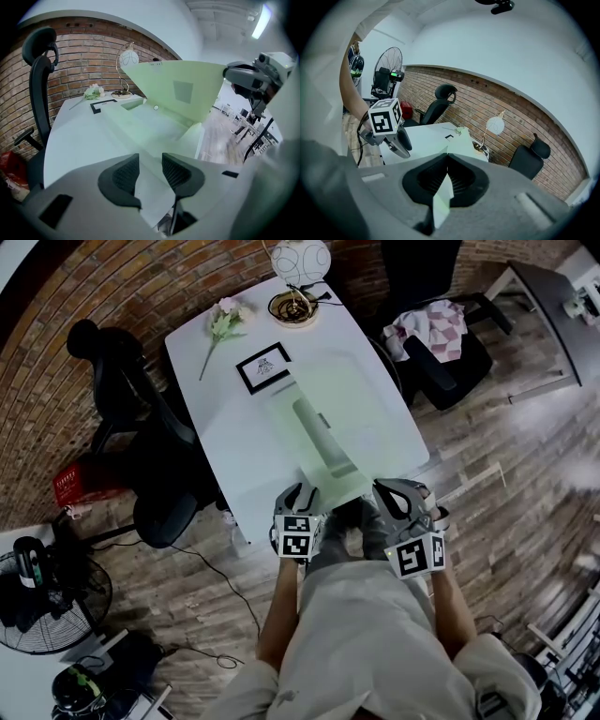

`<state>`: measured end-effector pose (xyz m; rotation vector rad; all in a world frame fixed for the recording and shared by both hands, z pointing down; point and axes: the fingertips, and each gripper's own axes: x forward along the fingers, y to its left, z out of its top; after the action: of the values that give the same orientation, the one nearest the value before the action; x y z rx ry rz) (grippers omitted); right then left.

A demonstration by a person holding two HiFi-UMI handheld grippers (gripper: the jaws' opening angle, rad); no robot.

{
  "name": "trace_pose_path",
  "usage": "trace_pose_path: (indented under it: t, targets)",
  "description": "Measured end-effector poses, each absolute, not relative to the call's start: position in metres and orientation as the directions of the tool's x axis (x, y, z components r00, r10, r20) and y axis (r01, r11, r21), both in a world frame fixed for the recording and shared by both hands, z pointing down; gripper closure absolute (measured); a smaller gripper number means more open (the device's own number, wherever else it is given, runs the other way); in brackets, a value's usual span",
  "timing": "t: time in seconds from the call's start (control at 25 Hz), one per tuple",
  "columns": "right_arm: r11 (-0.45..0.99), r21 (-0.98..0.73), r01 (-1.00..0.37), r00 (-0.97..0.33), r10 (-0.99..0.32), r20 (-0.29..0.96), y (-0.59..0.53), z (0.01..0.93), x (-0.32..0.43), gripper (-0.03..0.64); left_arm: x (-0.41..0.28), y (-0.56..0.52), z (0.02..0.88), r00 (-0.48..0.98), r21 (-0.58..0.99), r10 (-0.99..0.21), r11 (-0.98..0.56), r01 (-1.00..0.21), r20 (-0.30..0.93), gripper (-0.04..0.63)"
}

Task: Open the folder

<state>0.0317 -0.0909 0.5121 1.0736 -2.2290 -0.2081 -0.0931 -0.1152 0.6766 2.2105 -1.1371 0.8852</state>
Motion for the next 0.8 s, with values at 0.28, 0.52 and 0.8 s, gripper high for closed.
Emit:
trace_pose_path:
  t: [0.28, 0.52, 0.8]
  targets:
    - [0.586, 0.413, -0.697, -0.401, -0.796, 0.452, -0.096, 0.501, 0.052, 0.609, -0.093, -0.112, 0.68, 0.428, 0.123, -0.498, -0.533, -0.837, 0.755, 0.442]
    - [0.557, 0.457, -0.693, -0.353, -0.816, 0.458, -0.103, 0.492, 0.071, 0.609, -0.092, -0.115, 0.678, 0.413, 0.102, -0.502, -0.536, -0.838, 0.76, 0.441]
    - [0.51, 0.486, -0.71, -0.302, -0.844, 0.444, -0.11, 0.484, 0.095, 0.609, -0.092, -0.113, 0.68, 0.418, 0.111, -0.497, -0.534, -0.838, 0.761, 0.442]
